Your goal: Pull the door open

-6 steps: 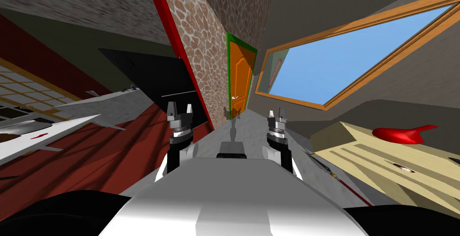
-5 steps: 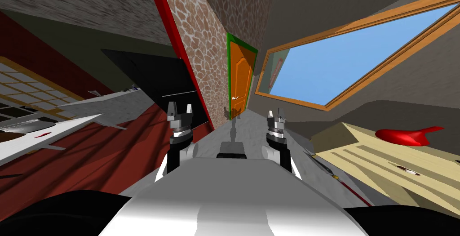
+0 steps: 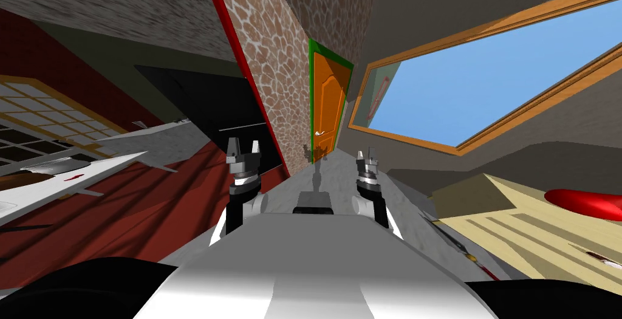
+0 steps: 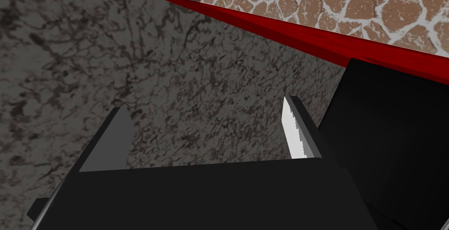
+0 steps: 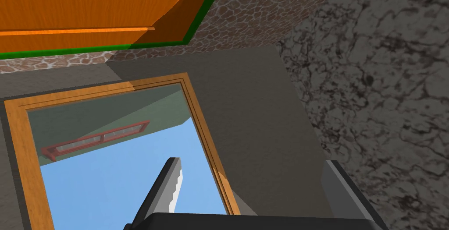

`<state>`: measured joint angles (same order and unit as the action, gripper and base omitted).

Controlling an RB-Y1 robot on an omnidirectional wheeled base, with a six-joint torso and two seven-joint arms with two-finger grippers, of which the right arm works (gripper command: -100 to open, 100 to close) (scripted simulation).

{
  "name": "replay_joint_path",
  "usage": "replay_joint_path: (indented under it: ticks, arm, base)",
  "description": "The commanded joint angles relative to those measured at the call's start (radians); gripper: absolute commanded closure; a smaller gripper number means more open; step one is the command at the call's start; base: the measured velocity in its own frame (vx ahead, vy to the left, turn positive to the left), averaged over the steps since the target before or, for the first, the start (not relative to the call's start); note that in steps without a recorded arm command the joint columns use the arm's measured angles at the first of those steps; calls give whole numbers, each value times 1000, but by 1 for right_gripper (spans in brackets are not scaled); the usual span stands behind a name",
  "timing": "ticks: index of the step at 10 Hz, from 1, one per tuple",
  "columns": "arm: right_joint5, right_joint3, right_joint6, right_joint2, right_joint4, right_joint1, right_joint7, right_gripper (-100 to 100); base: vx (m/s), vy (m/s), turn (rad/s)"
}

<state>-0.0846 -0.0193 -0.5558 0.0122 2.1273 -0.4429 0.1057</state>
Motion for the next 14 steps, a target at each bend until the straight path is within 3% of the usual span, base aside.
replay_joint_path:
  ticks: [1,5,14]
  arm:
    - [-1,9,-4,12,-41,21,-6,-100]
    - [-5,28,-18,45,-147,70,-28,-100]
    - [-14,64,-44,98,-346,161,-67,-100]
  base:
    - [94,-29,90]
    - [110,-45,91]
    - [94,-49,78]
